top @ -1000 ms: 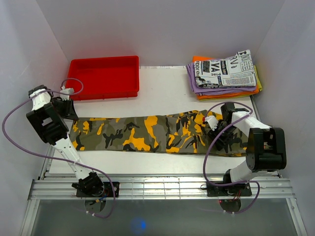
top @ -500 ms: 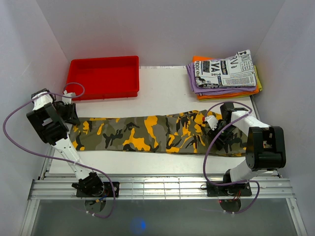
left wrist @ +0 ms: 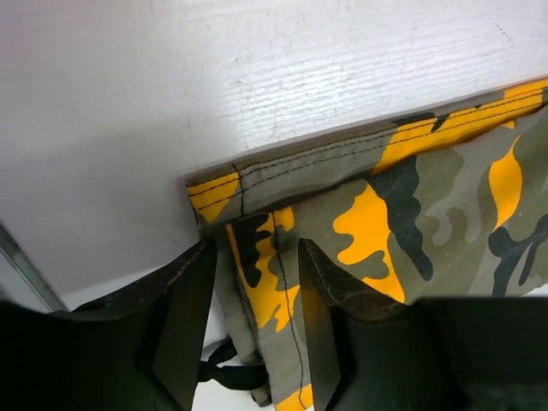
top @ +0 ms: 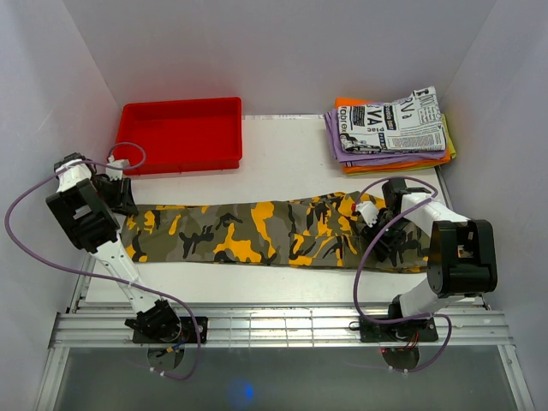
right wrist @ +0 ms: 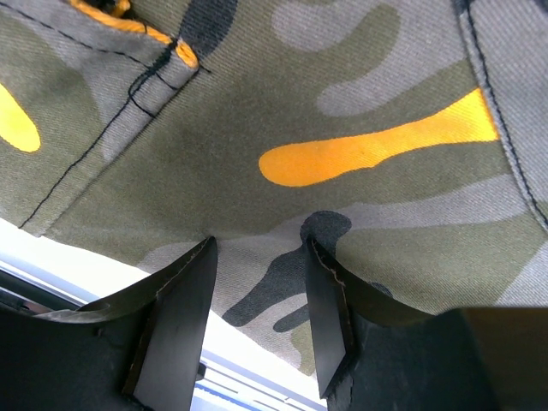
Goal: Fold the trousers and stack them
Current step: Fold the trousers
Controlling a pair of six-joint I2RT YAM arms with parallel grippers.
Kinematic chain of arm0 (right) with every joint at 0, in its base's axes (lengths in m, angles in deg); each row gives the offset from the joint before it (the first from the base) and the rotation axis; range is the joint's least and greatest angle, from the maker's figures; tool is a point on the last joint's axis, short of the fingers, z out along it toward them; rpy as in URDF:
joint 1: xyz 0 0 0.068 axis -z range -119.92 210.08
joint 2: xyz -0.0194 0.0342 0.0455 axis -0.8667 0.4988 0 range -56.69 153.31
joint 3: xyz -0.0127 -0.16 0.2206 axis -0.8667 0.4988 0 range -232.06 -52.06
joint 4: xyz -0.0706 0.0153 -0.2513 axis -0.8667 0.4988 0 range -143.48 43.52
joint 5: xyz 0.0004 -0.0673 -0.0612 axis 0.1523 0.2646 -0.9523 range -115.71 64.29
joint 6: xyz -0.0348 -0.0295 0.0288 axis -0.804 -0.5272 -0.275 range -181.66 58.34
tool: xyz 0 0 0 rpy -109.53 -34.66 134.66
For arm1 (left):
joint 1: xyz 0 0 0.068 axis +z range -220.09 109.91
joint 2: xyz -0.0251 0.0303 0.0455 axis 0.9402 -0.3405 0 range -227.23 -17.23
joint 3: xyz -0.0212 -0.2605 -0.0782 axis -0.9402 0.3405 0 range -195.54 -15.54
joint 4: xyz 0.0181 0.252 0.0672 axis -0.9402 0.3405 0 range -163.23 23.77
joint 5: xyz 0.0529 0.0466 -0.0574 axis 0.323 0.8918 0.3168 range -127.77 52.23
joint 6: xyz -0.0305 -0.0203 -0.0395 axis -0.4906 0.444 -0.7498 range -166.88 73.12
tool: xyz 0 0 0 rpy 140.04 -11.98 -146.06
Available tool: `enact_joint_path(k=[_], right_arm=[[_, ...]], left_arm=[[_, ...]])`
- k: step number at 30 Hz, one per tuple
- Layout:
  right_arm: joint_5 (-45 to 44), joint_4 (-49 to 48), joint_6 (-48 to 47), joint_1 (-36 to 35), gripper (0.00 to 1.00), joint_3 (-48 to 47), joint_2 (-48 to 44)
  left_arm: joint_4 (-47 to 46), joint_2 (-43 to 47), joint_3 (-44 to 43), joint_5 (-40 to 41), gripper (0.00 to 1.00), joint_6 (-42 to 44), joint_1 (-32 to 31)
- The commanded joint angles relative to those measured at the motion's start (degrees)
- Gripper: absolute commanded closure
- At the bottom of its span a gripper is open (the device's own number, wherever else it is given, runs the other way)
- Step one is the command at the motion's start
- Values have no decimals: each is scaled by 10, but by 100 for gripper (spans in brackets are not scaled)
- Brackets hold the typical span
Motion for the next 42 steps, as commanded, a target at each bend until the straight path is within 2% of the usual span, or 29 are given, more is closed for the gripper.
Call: enact_joint_path(k=[1, 6, 9, 14, 18, 21, 23, 24, 25, 28, 38, 42], right_arm=[[12, -4, 8, -4, 48, -4, 14], [12, -3, 10, -7, 49, -5, 14], [12, -4, 9, -8, 49, -4, 14], [12, -4, 9, -9, 50, -4, 14], [11, -2, 8, -10, 50, -5, 16], [11, -2, 8, -10, 51, -6, 20], [11, -2, 7, -12, 51, -9, 21], [11, -2, 8, -12, 50, -10, 22], [11, -1, 7, -13, 51, -11, 23], [12, 0, 8, -14, 51, -14, 23], [12, -1, 10, -16, 51, -9, 21], [12, -2, 10, -17, 51, -7, 21]], left_arm=[[-38, 29, -15, 12, 45, -3, 1], [-34, 30, -14, 1, 46, 0, 0], [-28, 36, -14, -10, 51, 6, 0], [-21, 43, -16, -37, 70, 1, 0], [-9, 45, -15, -48, 76, 1, 1], [-9, 49, -13, -50, 77, 2, 1], [-9, 48, -16, -49, 74, 0, 1], [-5, 46, -18, -46, 70, 0, 1], [-4, 45, -21, -43, 60, -1, 1], [-12, 50, -23, -35, 54, -8, 0], [-47, 65, -69, -45, 53, -52, 0], [-48, 68, -63, -44, 53, -48, 0]])
